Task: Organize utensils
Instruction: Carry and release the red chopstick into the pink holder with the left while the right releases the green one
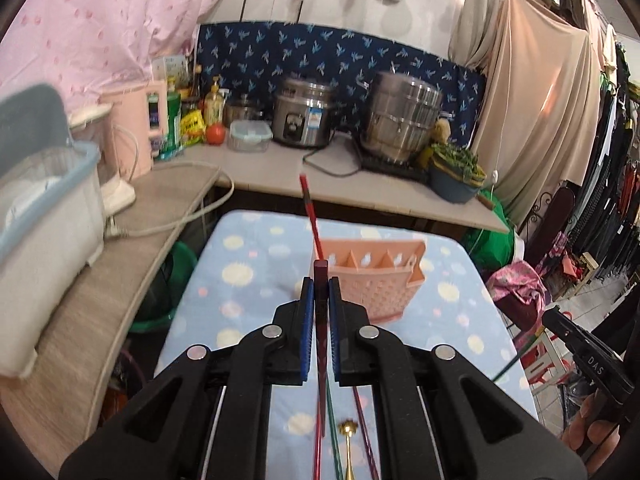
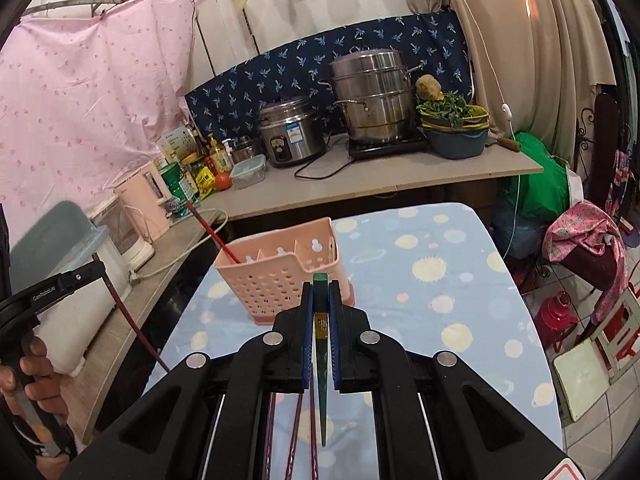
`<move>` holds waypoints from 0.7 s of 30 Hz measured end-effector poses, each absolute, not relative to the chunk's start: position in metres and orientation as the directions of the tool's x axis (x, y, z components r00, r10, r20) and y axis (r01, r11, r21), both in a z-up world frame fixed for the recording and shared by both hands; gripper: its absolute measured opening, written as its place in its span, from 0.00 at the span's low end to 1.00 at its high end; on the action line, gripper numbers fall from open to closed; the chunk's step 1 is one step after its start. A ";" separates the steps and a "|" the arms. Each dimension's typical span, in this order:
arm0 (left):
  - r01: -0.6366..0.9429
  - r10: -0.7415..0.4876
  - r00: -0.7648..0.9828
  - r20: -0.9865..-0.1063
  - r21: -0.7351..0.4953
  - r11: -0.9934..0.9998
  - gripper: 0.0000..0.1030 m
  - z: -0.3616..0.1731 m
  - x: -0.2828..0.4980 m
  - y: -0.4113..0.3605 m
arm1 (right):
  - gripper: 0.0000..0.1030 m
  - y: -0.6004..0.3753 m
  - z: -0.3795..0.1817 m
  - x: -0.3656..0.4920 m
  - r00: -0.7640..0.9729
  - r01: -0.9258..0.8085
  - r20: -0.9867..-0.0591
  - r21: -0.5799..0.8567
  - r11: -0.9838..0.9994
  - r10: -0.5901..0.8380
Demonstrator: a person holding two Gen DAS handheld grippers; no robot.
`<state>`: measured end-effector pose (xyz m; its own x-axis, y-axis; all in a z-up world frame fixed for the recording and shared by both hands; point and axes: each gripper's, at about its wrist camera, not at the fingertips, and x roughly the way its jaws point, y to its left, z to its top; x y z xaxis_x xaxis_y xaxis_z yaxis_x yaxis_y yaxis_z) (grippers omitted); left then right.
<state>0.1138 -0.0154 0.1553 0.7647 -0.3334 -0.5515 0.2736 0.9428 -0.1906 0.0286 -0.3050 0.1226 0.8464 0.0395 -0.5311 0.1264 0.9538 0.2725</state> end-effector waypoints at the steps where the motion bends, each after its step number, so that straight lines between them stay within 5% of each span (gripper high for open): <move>1: 0.277 -0.334 0.774 -0.537 -0.187 0.942 0.07 0.162 0.116 -0.017 | 0.07 -0.306 0.128 0.032 0.853 0.124 -0.521 0.274 0.954 0.039; 16: 0.299 -0.329 0.897 -0.296 -0.145 0.943 0.07 0.260 0.174 -0.052 | 0.07 -0.324 0.222 0.121 0.962 0.050 -0.267 0.397 0.917 0.063; 21: 0.286 -0.317 0.895 -0.315 -0.143 0.948 0.07 0.250 0.200 -0.065 | 0.07 -0.318 0.221 0.157 0.962 0.054 -0.266 0.398 0.916 0.059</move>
<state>0.1999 -0.0652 0.2504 0.8945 -0.3172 -0.3150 0.2857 0.9476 -0.1428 0.1571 -0.3183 0.2208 0.9621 0.0588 -0.2663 0.0541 0.9159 0.3977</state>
